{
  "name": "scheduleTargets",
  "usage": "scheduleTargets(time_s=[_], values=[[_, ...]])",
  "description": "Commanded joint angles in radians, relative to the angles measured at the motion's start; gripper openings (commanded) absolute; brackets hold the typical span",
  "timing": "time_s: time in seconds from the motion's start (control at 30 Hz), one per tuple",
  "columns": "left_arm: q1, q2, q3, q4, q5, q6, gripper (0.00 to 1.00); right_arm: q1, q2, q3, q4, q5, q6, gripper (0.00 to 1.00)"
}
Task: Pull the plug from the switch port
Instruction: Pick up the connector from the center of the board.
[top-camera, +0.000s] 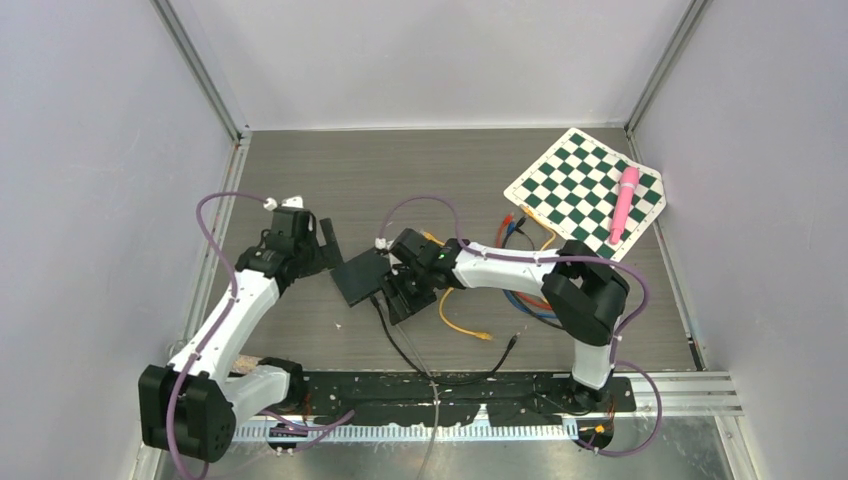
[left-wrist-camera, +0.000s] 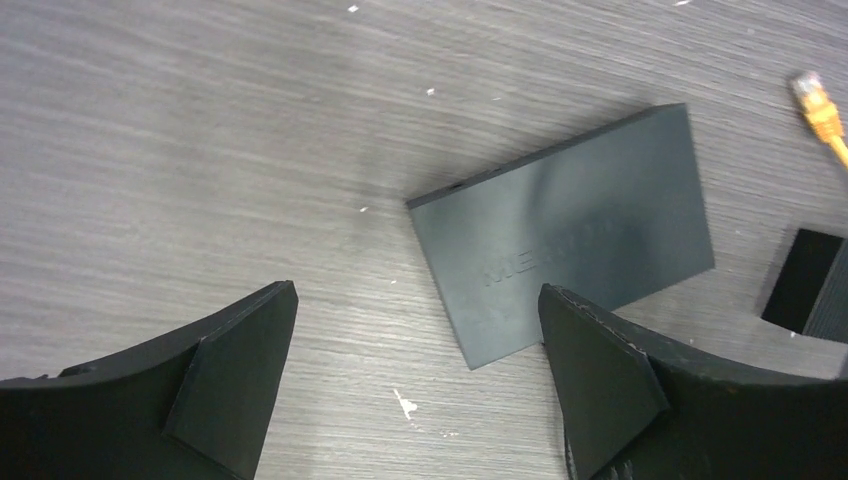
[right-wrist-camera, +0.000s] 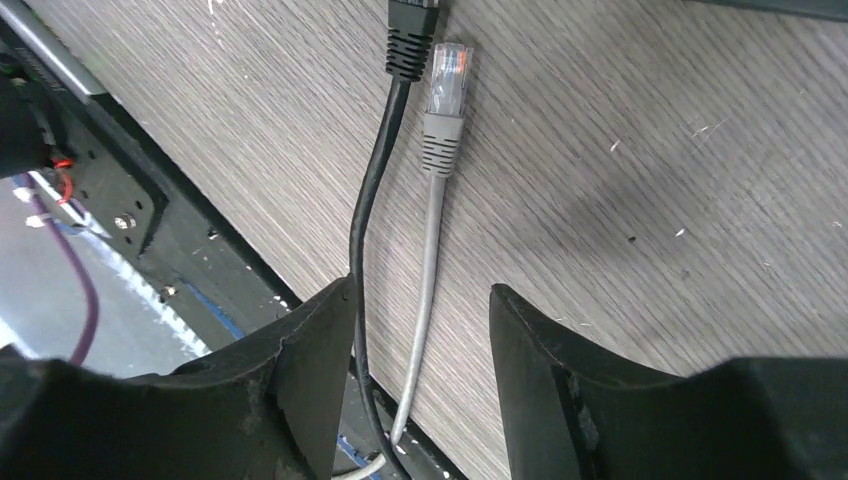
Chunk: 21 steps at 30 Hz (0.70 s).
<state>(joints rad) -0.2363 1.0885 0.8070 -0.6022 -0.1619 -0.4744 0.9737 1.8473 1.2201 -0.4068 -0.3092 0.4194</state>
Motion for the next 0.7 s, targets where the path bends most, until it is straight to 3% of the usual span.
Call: scheduleTargets(time_s=[0.0, 0.57, 0.63, 0.67], values=[[0.065, -0.059, -0.038, 0.037, 0.005, -0.078, 0.96, 0.033, 0.020, 0.094, -0.083, 0.122, -0.070, 0.57], [0.108, -0.050, -0.094, 0.059, 0.016, -0.096, 1.00, 0.133, 0.213, 0.269, -0.239, 0.291, -0.148, 0.43], [0.107, -0.001, -0.094, 0.060, 0.029, -0.123, 1.00, 0.140, 0.241, 0.286, -0.278, 0.369, -0.142, 0.32], [0.107, 0.025, -0.098, 0.064, 0.040, -0.139, 0.99, 0.140, 0.252, 0.288, -0.293, 0.391, -0.138, 0.19]])
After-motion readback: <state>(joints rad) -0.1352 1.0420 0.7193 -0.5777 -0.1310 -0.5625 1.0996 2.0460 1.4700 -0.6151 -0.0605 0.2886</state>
